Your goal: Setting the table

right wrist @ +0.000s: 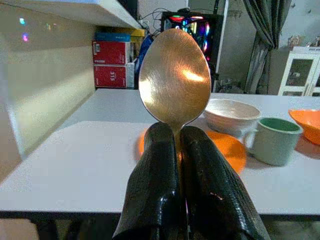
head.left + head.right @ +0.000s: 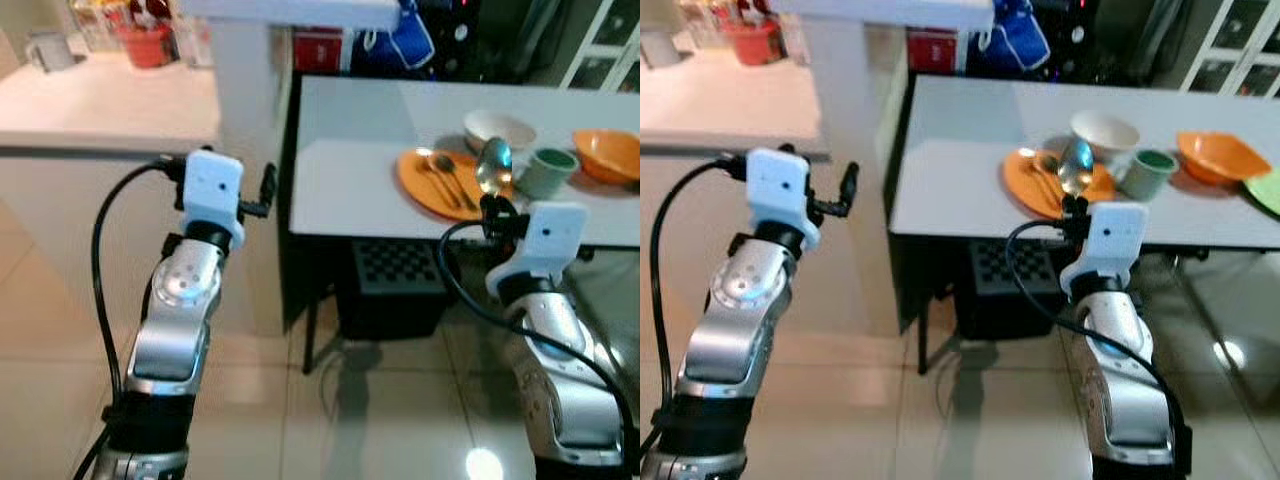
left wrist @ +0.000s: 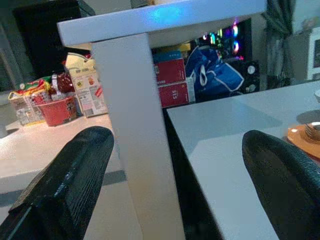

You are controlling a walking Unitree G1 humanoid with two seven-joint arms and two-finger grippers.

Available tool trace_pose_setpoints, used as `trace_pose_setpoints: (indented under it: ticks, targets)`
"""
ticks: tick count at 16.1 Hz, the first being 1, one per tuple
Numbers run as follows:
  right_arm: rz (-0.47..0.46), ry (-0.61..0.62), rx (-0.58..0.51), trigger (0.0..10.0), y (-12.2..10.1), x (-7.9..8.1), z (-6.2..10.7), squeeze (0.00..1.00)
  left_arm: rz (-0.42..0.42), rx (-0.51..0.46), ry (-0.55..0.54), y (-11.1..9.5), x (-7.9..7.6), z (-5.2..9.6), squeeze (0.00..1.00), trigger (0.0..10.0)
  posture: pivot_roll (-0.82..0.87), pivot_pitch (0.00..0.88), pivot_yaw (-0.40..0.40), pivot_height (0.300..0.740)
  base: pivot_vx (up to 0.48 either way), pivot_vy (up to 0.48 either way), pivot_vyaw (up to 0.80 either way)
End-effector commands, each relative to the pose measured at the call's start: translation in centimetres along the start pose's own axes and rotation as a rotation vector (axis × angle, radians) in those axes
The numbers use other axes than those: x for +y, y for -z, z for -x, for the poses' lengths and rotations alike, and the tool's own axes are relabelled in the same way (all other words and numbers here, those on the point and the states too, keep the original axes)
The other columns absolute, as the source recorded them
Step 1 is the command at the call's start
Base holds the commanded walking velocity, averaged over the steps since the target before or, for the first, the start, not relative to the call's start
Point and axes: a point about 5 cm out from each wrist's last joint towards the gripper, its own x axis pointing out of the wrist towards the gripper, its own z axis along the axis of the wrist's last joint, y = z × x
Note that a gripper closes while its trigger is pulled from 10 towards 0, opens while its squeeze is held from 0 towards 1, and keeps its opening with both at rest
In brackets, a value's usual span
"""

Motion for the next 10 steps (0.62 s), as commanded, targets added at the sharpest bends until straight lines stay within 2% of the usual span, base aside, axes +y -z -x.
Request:
trace_pose_setpoints:
  ticks: [1, 10]
  targets:
    - [0.015, 0.029, -0.008, 10.0, -0.31, -0.78, -0.07, 0.00, 0.002, -0.014, 0.021, -0.46, -0.74, -0.29, 0.00, 10.0, -0.02, 0.000, 0.012, 0.740, 0.000, -0.480, 0.00]
    - [0.021, 0.044, -0.008, 10.0, -0.36, -1.07, -0.16, 0.00, 0.000, -0.017, 0.027, -0.54, -0.81, -0.58, 0.00, 10.0, -0.03, 0.000, 0.017, 0.740, 0.000, -0.480, 0.00]
